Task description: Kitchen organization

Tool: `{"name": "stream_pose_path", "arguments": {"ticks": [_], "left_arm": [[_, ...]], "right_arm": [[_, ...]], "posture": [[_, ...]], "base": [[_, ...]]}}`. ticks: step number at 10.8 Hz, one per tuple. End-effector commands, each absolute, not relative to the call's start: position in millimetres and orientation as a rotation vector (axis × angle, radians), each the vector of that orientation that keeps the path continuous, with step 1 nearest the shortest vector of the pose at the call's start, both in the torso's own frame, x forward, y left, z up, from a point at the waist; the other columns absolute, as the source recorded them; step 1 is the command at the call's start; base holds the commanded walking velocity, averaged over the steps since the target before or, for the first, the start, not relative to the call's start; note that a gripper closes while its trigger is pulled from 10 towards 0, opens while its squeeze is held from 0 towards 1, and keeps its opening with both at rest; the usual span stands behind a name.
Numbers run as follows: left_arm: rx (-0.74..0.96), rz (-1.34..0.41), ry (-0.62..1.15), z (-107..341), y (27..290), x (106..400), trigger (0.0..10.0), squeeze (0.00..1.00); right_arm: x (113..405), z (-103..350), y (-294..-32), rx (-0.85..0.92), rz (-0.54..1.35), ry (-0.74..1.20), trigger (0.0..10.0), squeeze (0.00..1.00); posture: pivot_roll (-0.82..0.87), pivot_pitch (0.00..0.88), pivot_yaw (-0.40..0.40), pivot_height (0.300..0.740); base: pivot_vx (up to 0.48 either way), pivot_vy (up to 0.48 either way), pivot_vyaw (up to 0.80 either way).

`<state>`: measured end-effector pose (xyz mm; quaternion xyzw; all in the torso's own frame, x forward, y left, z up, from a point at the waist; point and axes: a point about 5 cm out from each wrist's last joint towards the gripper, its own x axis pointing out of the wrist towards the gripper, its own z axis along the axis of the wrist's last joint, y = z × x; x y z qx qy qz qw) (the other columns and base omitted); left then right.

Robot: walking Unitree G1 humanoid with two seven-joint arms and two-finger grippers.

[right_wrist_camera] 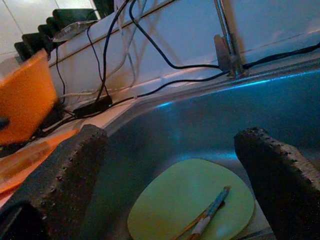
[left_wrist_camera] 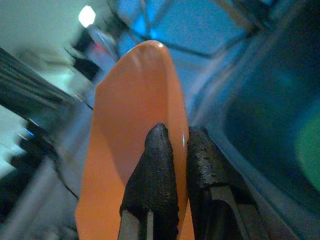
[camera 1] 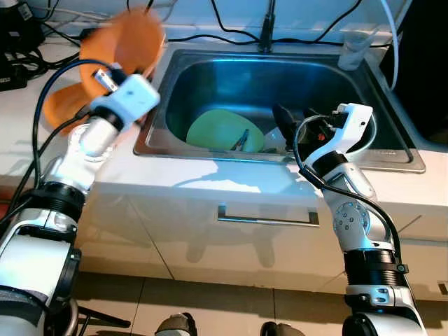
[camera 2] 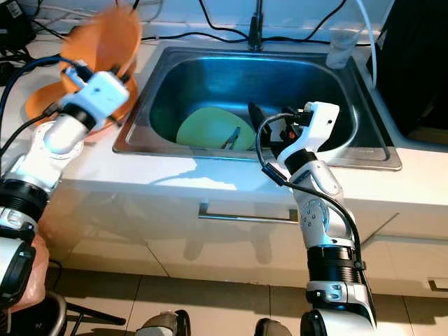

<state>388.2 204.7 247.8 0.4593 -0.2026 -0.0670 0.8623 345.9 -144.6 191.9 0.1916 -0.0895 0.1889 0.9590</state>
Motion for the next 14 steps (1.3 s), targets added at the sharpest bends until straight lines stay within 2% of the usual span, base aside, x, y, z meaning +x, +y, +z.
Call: {"name": "stream_pose_path", "arguments": {"ticks": [1, 3, 6, 8, 12, 14], "left_arm": [[1.001, -0.104, -0.517, 260, 202, 385, 0.0, 0.0], [1.078, -0.116, -0.618, 252, 180, 379, 0.0, 0.0], [1.039, -0.278, -0.653, 213, 129, 370, 0.0, 0.0], [1.009, -0.322, -0.668, 208, 110, 367, 0.0, 0.0], [0.969, -0.393, -0.711, 206, 81, 362, 0.0, 0.0], [0.958, -0.469, -0.758, 200, 60, 350, 0.0, 0.0]], "right_arm": [[348, 197, -145, 0.402, 0.381, -0.194, 10.0, 0.0], [350, 205, -148, 0.446, 0.373, -0.212, 10.0, 0.0], [350, 242, -150, 0.545, 0.375, -0.314, 10.0, 0.0], [346, 254, -146, 0.555, 0.399, -0.343, 10.0, 0.0], [346, 246, -136, 0.507, 0.42, -0.256, 10.0, 0.0], [354, 240, -131, 0.481, 0.425, -0.192, 10.0, 0.0]], "posture": [[0.02, 0.079, 0.043, 0.74], [0.02, 0.076, 0.044, 0.74], [0.01, 0.078, 0.057, 0.74], [0.0, 0.084, 0.061, 0.74], [0.0, 0.092, 0.072, 0.74], [0.0, 0.094, 0.072, 0.74]], "base": [[0.0, 0.0, 0.0], [0.0, 0.0, 0.0], [0.0, 0.0, 0.0], [0.0, 0.0, 0.0], [0.0, 0.0, 0.0], [0.0, 0.0, 0.0]]}}
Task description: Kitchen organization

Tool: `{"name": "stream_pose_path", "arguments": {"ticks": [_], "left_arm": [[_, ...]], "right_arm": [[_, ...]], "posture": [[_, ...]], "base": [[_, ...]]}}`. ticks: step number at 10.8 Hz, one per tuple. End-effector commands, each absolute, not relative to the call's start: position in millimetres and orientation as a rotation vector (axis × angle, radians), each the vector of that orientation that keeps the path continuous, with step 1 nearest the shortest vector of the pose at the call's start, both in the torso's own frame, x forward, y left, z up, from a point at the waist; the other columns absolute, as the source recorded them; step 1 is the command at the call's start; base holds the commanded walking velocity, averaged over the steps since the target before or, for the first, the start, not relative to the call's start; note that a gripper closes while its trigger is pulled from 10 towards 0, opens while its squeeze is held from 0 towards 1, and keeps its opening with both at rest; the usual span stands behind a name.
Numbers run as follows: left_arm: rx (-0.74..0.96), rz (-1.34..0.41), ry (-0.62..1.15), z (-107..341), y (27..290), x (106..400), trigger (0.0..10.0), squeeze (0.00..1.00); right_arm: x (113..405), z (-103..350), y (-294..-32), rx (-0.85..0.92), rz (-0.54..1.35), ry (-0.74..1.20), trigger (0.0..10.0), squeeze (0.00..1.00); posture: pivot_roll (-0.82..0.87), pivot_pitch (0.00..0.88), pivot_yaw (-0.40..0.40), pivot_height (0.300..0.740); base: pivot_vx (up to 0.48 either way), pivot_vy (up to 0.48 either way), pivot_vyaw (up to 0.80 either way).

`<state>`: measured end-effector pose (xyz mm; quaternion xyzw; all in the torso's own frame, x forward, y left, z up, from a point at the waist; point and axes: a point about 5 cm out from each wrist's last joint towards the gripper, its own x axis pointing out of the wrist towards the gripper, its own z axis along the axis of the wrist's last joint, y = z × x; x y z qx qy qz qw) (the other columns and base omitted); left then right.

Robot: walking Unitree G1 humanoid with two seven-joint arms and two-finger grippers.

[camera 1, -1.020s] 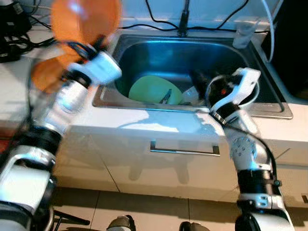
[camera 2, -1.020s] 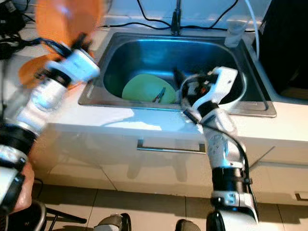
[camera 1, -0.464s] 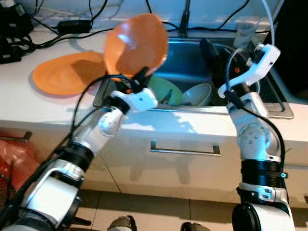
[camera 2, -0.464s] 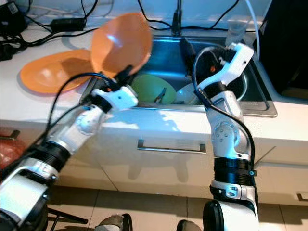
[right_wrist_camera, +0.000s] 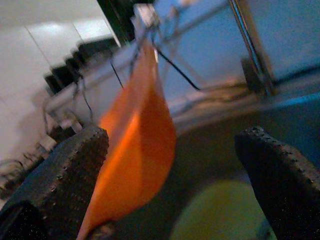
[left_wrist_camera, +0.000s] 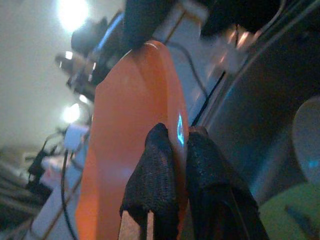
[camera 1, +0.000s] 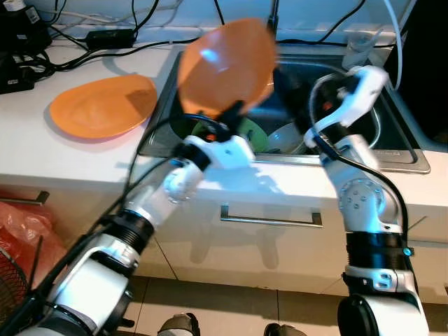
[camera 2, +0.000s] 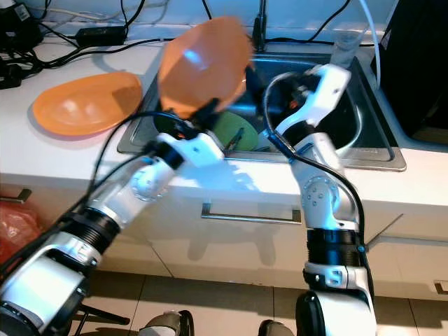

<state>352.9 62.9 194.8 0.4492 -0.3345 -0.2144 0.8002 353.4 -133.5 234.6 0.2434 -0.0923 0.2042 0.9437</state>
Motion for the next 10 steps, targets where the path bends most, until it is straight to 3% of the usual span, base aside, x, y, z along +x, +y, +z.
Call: {"name": "stream_pose_path", "arguments": {"ticks": [1, 4, 6, 10], "left_arm": [[0.975, -0.505, -0.788, 198, 52, 345, 0.0, 0.0], [1.072, -0.628, -0.848, 185, 45, 331, 0.0, 0.0], [1.165, -0.666, -0.873, 177, 60, 327, 0.0, 0.0], [1.192, -0.607, -0.954, 188, 70, 324, 0.0, 0.0]], "right_arm": [[358, 237, -132, 0.48, 0.417, -0.161, 10.0, 0.0], [366, 242, -128, 0.446, 0.434, -0.146, 10.0, 0.0], [369, 240, -124, 0.419, 0.444, -0.118, 10.0, 0.0], [376, 232, -127, 0.389, 0.44, -0.069, 10.0, 0.0]], "posture": [[0.01, 0.096, 0.072, 0.74], [0.01, 0.104, 0.069, 0.74], [0.01, 0.106, 0.07, 0.74], [0.02, 0.105, 0.06, 0.74]], "base": [[0.0, 0.0, 0.0], [0.0, 0.0, 0.0], [0.0, 0.0, 0.0], [0.0, 0.0, 0.0]]}}
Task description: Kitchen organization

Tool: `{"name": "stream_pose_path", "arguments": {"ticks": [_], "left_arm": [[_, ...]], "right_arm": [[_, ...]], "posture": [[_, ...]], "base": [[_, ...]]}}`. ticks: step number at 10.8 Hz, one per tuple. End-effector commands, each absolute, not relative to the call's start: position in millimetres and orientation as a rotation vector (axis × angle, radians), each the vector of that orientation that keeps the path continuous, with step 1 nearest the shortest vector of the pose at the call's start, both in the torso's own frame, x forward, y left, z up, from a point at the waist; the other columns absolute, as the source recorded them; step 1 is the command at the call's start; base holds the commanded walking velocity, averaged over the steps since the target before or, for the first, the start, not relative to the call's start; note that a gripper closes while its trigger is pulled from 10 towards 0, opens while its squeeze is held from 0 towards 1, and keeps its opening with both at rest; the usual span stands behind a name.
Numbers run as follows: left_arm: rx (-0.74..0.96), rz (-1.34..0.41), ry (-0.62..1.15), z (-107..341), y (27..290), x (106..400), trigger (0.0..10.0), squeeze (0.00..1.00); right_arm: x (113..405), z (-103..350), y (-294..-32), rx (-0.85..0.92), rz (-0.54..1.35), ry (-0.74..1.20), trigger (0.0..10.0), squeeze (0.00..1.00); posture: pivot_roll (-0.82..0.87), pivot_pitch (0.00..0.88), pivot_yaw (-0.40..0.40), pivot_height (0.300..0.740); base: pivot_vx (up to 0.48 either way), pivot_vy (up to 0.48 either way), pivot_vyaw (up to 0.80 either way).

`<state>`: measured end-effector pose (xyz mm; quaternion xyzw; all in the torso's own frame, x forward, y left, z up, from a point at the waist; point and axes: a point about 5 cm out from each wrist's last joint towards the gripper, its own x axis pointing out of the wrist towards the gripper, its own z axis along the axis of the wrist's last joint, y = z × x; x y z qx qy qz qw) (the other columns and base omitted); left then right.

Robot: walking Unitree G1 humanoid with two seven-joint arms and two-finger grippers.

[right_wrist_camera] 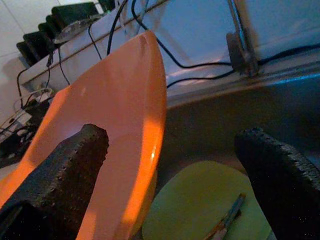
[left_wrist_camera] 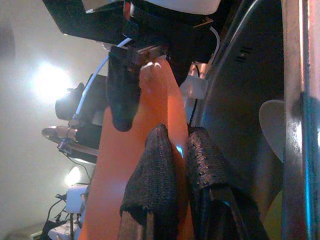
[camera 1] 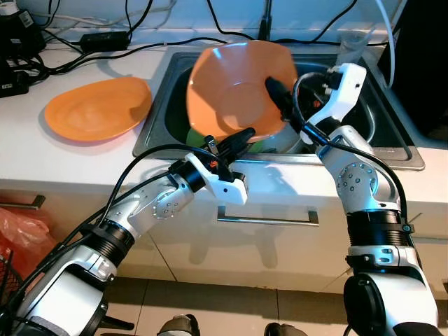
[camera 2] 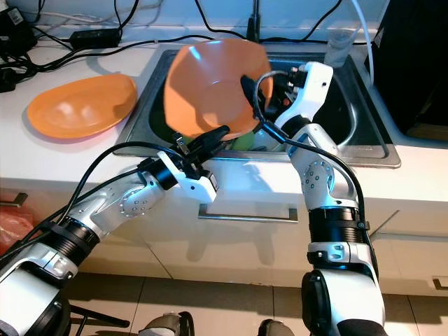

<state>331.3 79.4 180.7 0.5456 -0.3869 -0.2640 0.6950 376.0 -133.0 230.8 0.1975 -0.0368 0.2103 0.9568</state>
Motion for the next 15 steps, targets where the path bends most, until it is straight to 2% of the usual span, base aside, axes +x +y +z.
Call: {"name": "stream_pose_path", "arguments": {"ticks": [1, 5, 8, 10, 15], "left_arm": [[1.185, -0.59, -0.954, 189, 70, 324, 0.0, 0.0], [1.155, -0.496, -0.981, 200, 75, 327, 0.0, 0.0], [1.143, -0.494, -1.015, 203, 73, 324, 0.0, 0.0], [1.129, -0.493, -1.031, 205, 70, 322, 0.0, 0.0], [1.109, -0.592, -1.066, 198, 54, 312, 0.0, 0.0]], "right_arm": [[379, 230, -129, 0.383, 0.444, -0.056, 10.0, 0.0], [383, 230, -133, 0.422, 0.468, -0.052, 10.0, 0.0], [393, 229, -135, 0.671, 0.517, 0.051, 10.0, 0.0], [398, 230, -134, 0.676, 0.542, 0.09, 10.0, 0.0], [406, 239, -125, 0.556, 0.615, 0.113, 10.0, 0.0]], "posture": [[0.02, 0.103, 0.057, 0.74], [0.02, 0.102, 0.052, 0.74], [0.02, 0.104, 0.049, 0.74], [0.02, 0.107, 0.047, 0.74], [0.02, 0.114, 0.047, 0.74]], "base": [[0.0, 0.0, 0.0], [0.0, 0.0, 0.0], [0.0, 0.0, 0.0], [0.0, 0.0, 0.0], [0.0, 0.0, 0.0]]}}
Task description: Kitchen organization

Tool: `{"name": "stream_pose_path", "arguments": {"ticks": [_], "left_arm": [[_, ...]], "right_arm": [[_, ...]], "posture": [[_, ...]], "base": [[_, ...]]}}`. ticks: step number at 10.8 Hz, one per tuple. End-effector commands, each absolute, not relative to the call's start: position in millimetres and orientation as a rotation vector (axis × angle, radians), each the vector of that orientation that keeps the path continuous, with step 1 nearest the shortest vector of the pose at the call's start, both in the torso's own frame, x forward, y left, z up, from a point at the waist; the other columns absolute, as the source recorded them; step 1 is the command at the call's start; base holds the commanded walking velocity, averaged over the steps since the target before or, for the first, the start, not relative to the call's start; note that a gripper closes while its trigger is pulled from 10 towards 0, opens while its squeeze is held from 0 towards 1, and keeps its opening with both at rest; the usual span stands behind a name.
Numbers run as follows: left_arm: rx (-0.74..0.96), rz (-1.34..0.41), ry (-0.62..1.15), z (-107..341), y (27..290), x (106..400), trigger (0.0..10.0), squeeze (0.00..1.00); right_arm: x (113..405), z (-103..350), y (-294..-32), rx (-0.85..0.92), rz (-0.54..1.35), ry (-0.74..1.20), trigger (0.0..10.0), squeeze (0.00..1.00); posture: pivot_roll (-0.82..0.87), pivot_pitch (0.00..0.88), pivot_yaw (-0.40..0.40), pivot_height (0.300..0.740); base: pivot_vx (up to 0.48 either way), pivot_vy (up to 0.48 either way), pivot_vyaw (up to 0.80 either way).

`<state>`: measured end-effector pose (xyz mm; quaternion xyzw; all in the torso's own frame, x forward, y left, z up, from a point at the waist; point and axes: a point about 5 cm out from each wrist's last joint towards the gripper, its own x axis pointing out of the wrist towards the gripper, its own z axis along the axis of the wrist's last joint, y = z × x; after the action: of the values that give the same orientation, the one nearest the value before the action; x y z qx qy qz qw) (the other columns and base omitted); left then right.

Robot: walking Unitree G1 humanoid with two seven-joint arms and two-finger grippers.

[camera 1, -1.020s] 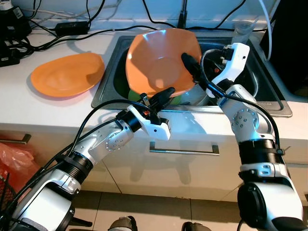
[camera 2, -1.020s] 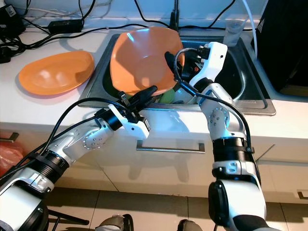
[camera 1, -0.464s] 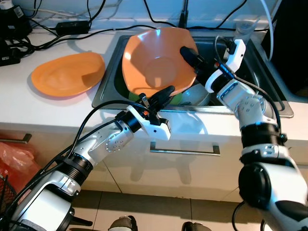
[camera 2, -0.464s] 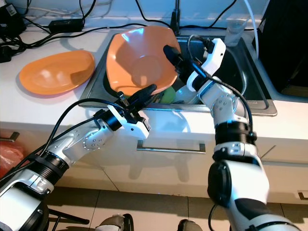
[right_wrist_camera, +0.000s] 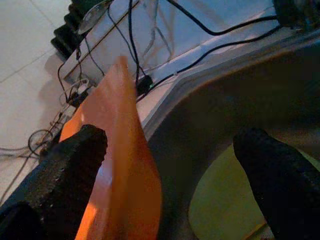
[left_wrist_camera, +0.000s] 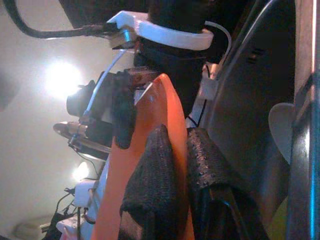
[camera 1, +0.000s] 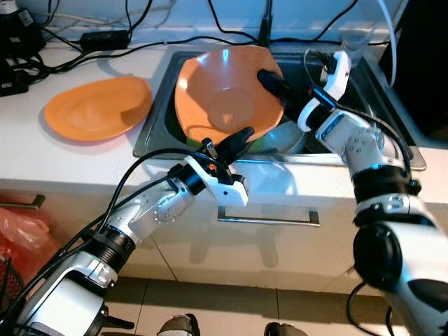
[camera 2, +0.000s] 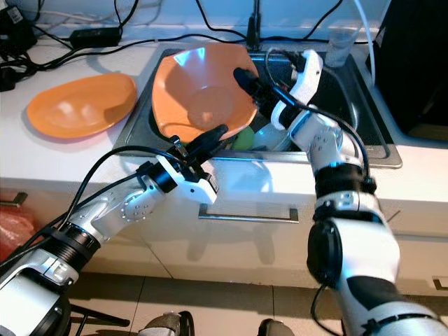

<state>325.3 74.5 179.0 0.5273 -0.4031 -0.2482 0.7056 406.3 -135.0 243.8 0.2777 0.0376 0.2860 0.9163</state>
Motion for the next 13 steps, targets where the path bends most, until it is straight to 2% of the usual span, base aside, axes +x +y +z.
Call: {"name": "stream_pose_path", "arguments": {"ticks": [1, 4, 9, 10, 11, 13], "left_arm": [[1.115, -0.61, -1.064, 196, 54, 311, 0.0, 0.0], [1.137, -0.643, -1.044, 191, 54, 312, 0.0, 0.0], [1.135, -0.652, -1.06, 192, 51, 311, 0.0, 0.0], [1.133, -0.652, -1.061, 192, 51, 311, 0.0, 0.0], [1.131, -0.651, -1.064, 192, 51, 310, 0.0, 0.0], [1.121, -0.647, -1.083, 196, 45, 309, 0.0, 0.0]], "right_arm": [[407, 243, -124, 0.537, 0.627, 0.106, 10.0, 0.0], [410, 262, -128, 0.489, 0.664, 0.074, 10.0, 0.0], [404, 240, -116, 0.358, 0.794, 0.243, 10.0, 0.0], [403, 235, -118, 0.338, 0.799, 0.265, 7.6, 0.0], [403, 231, -120, 0.322, 0.799, 0.281, 0.0, 0.0], [402, 228, -121, 0.305, 0.804, 0.292, 0.0, 0.0]], "posture": [[0.02, 0.114, 0.047, 0.74], [0.02, 0.111, 0.049, 0.74], [0.02, 0.111, 0.041, 0.74], [0.02, 0.113, 0.039, 0.74], [0.02, 0.113, 0.039, 0.74], [0.02, 0.112, 0.035, 0.74]], "base": [[0.0, 0.0, 0.0], [0.0, 0.0, 0.0], [0.0, 0.0, 0.0], [0.0, 0.0, 0.0], [0.0, 0.0, 0.0], [0.0, 0.0, 0.0]]}}
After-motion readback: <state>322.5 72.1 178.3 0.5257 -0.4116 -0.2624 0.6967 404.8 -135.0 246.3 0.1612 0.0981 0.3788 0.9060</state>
